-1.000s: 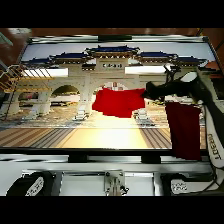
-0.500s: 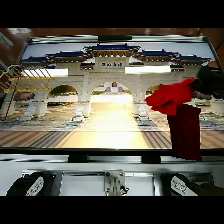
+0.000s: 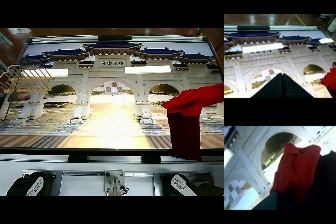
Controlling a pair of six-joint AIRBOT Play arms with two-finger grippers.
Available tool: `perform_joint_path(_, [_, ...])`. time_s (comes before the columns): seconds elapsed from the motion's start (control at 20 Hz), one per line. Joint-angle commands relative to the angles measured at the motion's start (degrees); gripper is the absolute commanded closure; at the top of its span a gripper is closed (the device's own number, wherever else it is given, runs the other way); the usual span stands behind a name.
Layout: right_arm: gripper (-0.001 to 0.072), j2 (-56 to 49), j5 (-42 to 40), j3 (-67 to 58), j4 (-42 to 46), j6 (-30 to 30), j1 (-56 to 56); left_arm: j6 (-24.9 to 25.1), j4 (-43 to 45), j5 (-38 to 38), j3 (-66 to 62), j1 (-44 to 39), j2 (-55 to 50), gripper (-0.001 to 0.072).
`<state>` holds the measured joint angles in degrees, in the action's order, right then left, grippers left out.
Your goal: Fold the shirts.
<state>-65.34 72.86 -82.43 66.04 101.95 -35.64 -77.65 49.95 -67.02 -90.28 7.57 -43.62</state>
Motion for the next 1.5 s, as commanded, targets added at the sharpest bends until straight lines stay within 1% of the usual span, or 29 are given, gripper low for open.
perform_joint_path(0.0, [0.0658, 0.28, -2.82, -0.13, 0.11, 4.48, -0.68, 0.02, 0.02, -0.11, 0.02, 0.02, 0.15, 0.0674])
perform_joint_path(0.05, [0.0658, 0.61, 0.22, -0.13, 0.26, 6.19, -0.68, 0.04, 0.07, -0.07, 0.02, 0.02, 0.13, 0.0674])
perform_joint_path(0.15, [0.0658, 1.51, 9.35, -0.11, 4.52, 7.76, -0.68, 0.98, 0.70, 0.55, 0.02, 0.02, 0.11, 0.0674])
perform_joint_path(0.25, [0.0658, 1.77, 20.81, -0.04, 12.00, 7.67, -0.66, 2.19, 0.68, 0.98, 0.02, 0.02, 0.11, 0.0674])
perform_joint_path(0.3, [0.0658, 1.77, 24.46, 0.02, 15.63, 7.23, -0.68, 2.19, 0.68, 0.96, 0.02, 0.02, 0.13, 0.0674])
perform_joint_path(0.4, [0.0658, 1.77, 28.30, 0.87, 22.14, 6.97, -0.68, 2.19, 0.68, 0.90, 0.00, 0.02, 0.20, 0.0674])
perform_joint_path(0.5, [0.0657, 1.90, 31.85, 4.48, 22.95, 5.88, -0.68, 2.19, 0.68, 0.44, 0.00, 0.02, 0.31, 0.0674])
perform_joint_path(0.55, [0.0657, 2.56, 32.41, 7.58, 23.02, 5.90, -0.68, 2.19, 0.68, -0.09, 0.00, 0.02, 0.39, 0.0674])
perform_joint_path(0.75, [0.0657, 9.14, 29.40, 23.21, 23.17, 9.07, -0.68, 2.21, 0.68, -0.52, 0.02, 0.02, 0.33, 0.0674])
perform_joint_path(0.95, [0.0654, 12.92, 26.71, 33.33, 24.44, 11.72, -0.68, 2.21, 0.68, -0.50, 0.02, 0.02, 0.20, 0.0674])
perform_joint_path(1.0, [0.0571, 13.07, 25.55, 34.60, 24.55, 12.33, -0.68, 2.19, 0.68, -0.50, 0.02, 0.02, 0.13, 0.0674])
perform_joint_path(1.05, [0.0271, 13.07, 24.76, 35.21, 24.57, 12.28, -0.68, 2.19, 0.68, -0.50, 0.02, 0.02, 0.07, 0.0674])
perform_joint_path(1.1, [0.0139, 13.07, 24.20, 35.19, 24.70, 10.58, -0.68, 2.19, 0.68, -0.52, 0.02, 0.02, -0.07, 0.0674])
perform_joint_path(1.25, [0.0139, 13.07, 23.34, 32.65, 30.84, 9.64, -0.68, 2.19, 0.68, -0.57, 0.02, 0.02, -1.33, 0.0674])
perform_joint_path(1.35, [0.0139, 13.07, 21.64, 26.56, 34.16, 4.70, -0.59, 2.19, 0.68, -0.94, 0.07, 0.02, -3.26, 0.0674])
perform_joint_path(1.4, [0.0139, 13.07, 18.36, 22.38, 33.99, 1.99, -0.59, 2.19, 0.70, -1.49, 0.11, 0.02, -4.74, 0.0675])
perform_joint_path(1.45, [0.0140, 13.07, 13.22, 17.59, 32.57, 0.26, -0.15, 2.19, 0.74, -2.03, 0.26, -0.13, -6.34, 0.0675])
